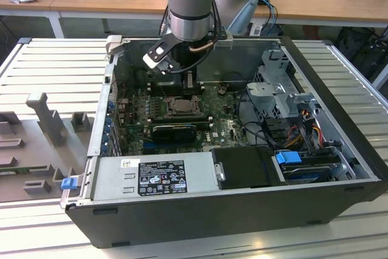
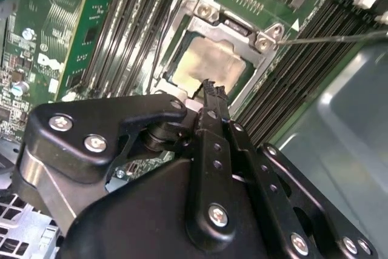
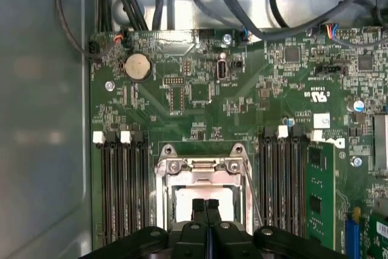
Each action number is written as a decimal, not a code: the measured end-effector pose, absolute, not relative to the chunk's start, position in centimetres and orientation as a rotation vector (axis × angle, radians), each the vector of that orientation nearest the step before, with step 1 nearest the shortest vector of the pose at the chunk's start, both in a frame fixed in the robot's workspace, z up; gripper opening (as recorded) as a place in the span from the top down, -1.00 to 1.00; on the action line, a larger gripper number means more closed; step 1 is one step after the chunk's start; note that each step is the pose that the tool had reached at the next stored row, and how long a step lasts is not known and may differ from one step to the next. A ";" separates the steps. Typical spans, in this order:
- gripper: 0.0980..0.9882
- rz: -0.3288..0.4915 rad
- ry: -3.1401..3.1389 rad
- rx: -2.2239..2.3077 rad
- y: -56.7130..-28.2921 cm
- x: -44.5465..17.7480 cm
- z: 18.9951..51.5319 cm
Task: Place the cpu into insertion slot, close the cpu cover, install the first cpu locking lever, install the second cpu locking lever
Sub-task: 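Close the cpu cover, then install the first cpu locking lever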
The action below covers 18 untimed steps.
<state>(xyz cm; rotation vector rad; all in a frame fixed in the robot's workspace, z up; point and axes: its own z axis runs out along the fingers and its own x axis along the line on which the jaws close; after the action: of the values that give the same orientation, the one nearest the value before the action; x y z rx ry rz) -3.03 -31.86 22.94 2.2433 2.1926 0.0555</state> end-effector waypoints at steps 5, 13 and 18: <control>0.98 0.055 2.193 2.243 -31.9 -3.3 22.9; 0.98 0.055 2.193 2.243 -31.9 -3.6 23.0; 0.98 0.056 2.193 2.243 -31.9 -3.6 23.6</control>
<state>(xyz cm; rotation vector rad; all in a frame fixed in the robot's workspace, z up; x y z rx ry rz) -3.59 -31.85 23.63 2.2433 2.1926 0.0560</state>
